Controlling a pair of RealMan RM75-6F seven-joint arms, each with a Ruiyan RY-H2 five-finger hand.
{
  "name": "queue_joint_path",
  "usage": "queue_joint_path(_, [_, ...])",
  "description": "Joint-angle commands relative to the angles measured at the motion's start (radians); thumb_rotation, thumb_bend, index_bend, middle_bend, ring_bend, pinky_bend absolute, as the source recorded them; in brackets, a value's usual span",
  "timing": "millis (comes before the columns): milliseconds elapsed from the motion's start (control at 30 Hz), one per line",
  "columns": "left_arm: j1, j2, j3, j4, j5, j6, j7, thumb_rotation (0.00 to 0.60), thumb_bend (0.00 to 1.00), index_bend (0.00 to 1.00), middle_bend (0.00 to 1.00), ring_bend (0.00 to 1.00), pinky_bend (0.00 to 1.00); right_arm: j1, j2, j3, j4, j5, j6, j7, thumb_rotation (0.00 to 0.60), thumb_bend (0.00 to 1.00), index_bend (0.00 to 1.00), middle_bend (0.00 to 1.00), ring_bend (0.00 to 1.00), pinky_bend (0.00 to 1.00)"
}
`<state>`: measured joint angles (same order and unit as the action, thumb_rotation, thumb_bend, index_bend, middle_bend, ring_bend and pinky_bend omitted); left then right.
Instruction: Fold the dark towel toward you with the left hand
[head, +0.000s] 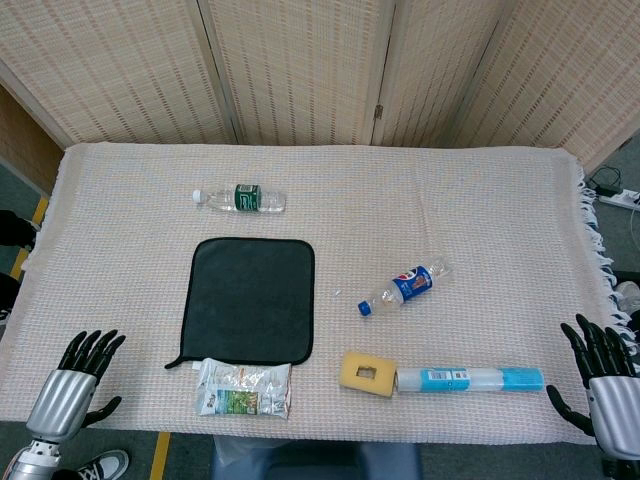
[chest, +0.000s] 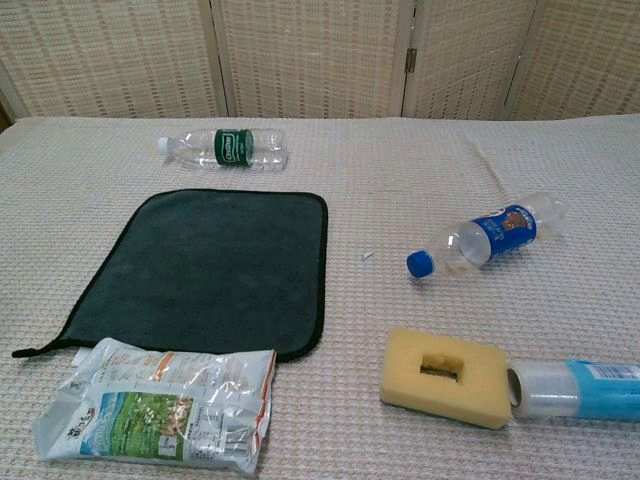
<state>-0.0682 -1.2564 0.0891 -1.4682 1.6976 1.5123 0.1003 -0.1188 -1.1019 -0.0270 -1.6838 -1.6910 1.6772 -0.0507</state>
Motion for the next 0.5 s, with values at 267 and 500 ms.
queue_joint_path(267, [-0.036, -0.001, -0.025, 0.015, 0.002, -0.012, -0.091, 0.600, 0.25, 0.18, 0.12, 0.08, 0.03, 0.005, -0.002, -0.008, 0.015, -0.017, -0.003, 0.018, 0.600, 0.35, 0.00, 0.00, 0.00, 0.00])
queue_joint_path(500, [-0.122, 0.025, -0.089, -0.023, -0.005, -0.049, -0.212, 0.600, 0.25, 0.16, 0.38, 0.47, 0.55, 0.024, -0.008, -0.010, 0.027, -0.022, -0.030, 0.039, 0.600, 0.35, 0.00, 0.00, 0.00, 0.00])
